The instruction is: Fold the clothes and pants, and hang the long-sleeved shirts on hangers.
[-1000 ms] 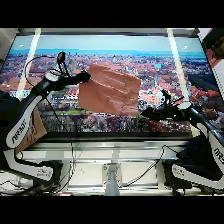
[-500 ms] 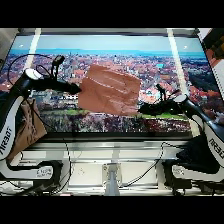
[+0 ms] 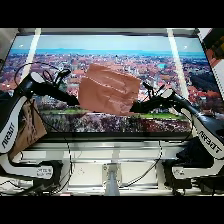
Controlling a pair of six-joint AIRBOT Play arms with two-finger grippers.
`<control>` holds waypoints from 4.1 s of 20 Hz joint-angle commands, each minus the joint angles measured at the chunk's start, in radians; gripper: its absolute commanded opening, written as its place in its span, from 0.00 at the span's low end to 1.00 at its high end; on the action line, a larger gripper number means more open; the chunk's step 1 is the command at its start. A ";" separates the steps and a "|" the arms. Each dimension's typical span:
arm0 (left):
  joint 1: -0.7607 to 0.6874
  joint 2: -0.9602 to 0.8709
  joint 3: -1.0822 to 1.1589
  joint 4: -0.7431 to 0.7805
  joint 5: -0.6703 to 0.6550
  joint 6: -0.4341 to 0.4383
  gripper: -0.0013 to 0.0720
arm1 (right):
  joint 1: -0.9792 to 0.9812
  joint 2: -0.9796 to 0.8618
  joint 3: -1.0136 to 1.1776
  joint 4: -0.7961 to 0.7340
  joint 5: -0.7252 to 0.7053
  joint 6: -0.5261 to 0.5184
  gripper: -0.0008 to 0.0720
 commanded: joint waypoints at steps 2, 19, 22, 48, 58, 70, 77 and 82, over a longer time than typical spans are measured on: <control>-0.019 -0.071 0.000 -0.056 0.035 0.001 0.85 | 0.008 -0.003 0.011 0.050 0.006 -0.004 0.61; -0.066 -0.039 0.118 -0.071 -0.226 0.001 0.04 | 0.007 0.173 0.012 0.109 0.006 -0.026 0.05; -0.064 0.092 0.183 -0.079 -0.214 0.016 0.04 | 0.006 0.299 0.049 0.094 0.006 -0.022 0.05; -0.034 1.086 0.179 -0.113 -0.146 -0.568 0.03 | 0.279 1.102 -0.009 0.174 -0.034 0.584 0.05; -0.048 0.866 -0.409 -0.321 0.406 -0.436 0.03 | 0.333 0.678 -0.173 0.129 -0.547 0.644 0.05; -0.194 0.426 -0.417 -0.528 0.545 -0.519 0.03 | -0.040 0.460 -0.163 0.066 -0.364 0.636 0.05; -0.242 0.425 -0.417 -0.526 0.222 -0.541 0.03 | -0.140 0.460 -0.163 -0.124 0.172 0.438 0.05; -0.213 0.425 -0.417 -0.283 0.010 -0.665 0.03 | -0.140 0.460 -0.163 -0.245 0.336 0.393 0.05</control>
